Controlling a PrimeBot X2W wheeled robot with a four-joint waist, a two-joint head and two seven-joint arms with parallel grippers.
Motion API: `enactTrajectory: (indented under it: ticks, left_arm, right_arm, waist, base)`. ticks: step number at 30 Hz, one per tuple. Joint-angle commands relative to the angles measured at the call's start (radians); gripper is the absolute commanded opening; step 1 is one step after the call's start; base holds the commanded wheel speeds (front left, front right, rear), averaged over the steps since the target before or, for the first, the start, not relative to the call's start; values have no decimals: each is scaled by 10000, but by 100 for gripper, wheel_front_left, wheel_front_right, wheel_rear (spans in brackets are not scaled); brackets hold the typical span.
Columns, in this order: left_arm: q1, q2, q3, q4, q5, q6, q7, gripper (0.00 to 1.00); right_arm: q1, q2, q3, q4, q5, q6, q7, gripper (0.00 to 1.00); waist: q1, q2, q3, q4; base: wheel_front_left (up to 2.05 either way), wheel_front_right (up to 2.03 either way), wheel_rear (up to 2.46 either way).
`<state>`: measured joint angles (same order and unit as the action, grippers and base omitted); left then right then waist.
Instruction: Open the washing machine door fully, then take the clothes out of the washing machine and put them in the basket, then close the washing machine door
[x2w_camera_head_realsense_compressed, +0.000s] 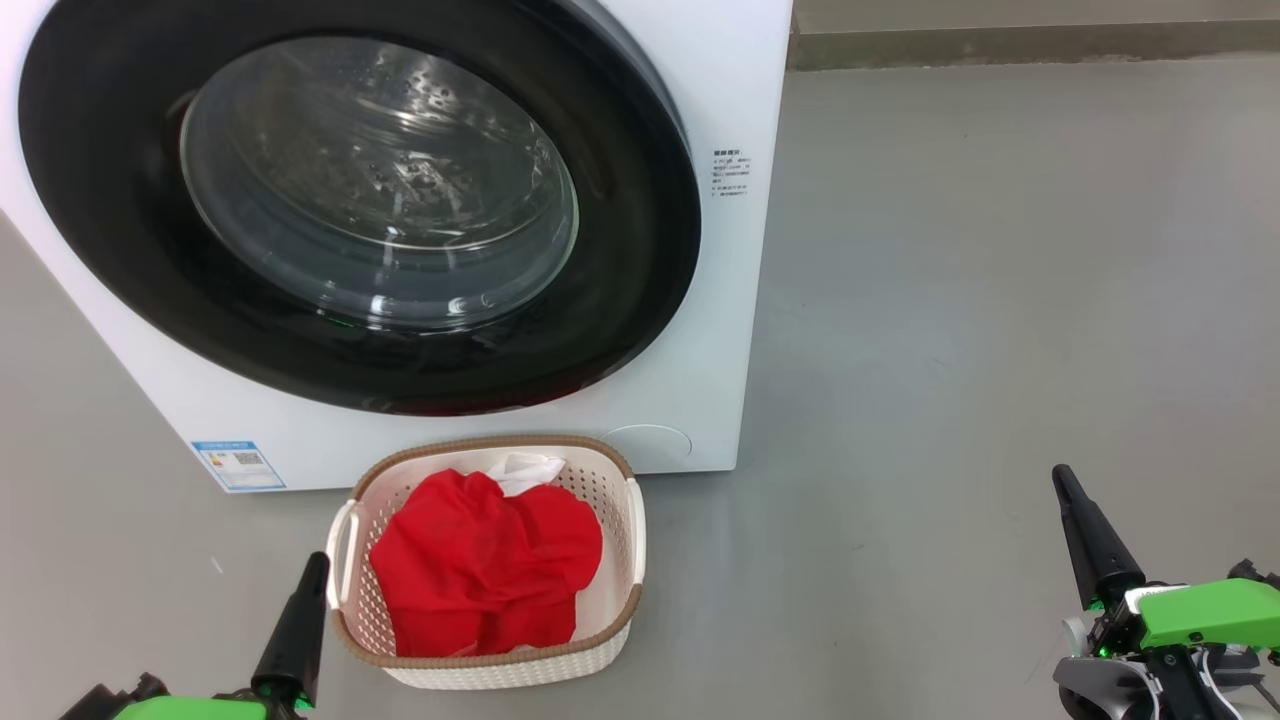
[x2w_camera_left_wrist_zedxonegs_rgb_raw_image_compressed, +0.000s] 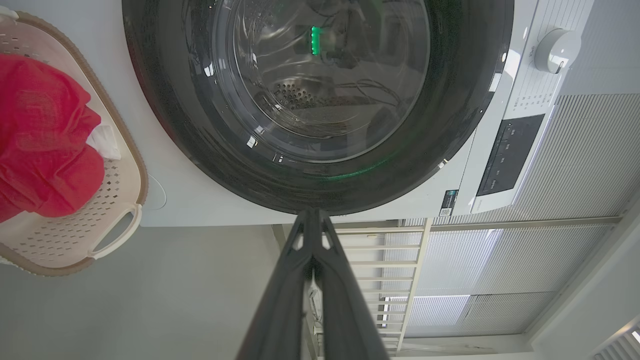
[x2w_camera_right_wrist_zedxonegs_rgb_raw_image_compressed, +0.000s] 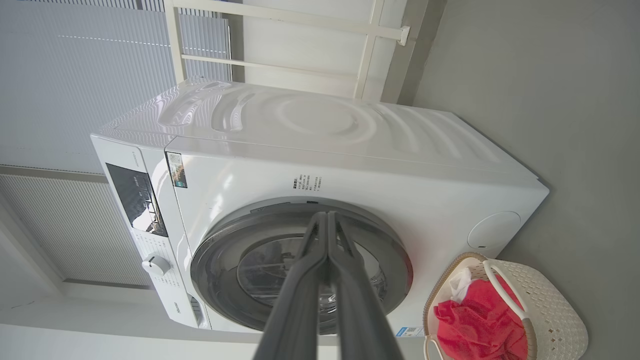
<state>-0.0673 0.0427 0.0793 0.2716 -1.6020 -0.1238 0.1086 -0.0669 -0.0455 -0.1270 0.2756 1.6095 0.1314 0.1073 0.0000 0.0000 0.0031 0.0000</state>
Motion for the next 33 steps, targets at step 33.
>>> enactTrajectory:
  ticks: [33]
  left_arm:
    - [-407,75,344,-267,-67,-69,45,0]
  right_arm:
    - [-411,-50,126,-309,-14,-7,64,0]
  waist:
    - [0,0,0,0]
  base:
    - [0,0,0]
